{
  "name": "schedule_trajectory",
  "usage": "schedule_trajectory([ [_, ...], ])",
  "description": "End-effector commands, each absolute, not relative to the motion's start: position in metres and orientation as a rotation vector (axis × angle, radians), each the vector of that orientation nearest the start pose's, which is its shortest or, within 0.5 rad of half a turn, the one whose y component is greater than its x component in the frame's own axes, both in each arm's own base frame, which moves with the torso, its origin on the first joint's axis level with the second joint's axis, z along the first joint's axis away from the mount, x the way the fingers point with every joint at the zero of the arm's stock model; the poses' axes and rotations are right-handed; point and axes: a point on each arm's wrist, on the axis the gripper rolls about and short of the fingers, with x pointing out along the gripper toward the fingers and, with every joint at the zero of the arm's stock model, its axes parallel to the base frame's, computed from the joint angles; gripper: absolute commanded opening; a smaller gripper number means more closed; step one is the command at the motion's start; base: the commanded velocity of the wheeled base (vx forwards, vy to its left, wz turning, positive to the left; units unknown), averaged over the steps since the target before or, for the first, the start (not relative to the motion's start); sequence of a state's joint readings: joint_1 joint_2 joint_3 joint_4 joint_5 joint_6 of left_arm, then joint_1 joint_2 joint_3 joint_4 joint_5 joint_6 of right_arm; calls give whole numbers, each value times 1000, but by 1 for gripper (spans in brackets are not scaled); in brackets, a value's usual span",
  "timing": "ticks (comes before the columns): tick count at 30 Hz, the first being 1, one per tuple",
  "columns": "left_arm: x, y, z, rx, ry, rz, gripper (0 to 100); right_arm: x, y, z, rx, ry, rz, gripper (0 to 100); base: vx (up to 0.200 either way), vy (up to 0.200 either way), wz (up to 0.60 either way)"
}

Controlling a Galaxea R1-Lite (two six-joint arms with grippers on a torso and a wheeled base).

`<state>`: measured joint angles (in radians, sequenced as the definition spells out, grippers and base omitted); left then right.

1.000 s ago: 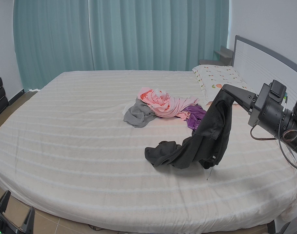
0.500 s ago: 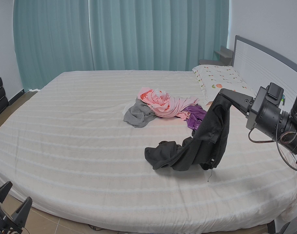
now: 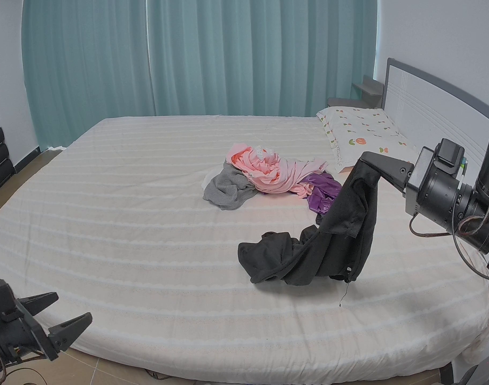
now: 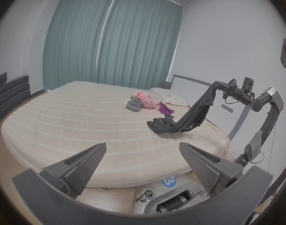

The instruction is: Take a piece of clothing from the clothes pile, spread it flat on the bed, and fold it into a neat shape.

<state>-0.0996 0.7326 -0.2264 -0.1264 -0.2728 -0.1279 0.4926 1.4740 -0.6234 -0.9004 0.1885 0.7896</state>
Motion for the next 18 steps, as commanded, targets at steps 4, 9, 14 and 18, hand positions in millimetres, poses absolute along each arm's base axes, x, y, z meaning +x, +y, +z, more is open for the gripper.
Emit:
schedule_trajectory([
  [4,147,-47,114,-143,701,-448,100,216,122,229,743,191,644,0,0,0,0],
  [9,183,-74,92,-171,773,-404,100,216,122,229,744,191,643,0,0,0,0],
  [14,214,-108,64,-188,803,-360,100,217,122,229,745,191,641,0,0,0,0],
  [18,237,-146,42,-186,823,-405,100,218,123,231,746,184,646,0,0,0,0],
])
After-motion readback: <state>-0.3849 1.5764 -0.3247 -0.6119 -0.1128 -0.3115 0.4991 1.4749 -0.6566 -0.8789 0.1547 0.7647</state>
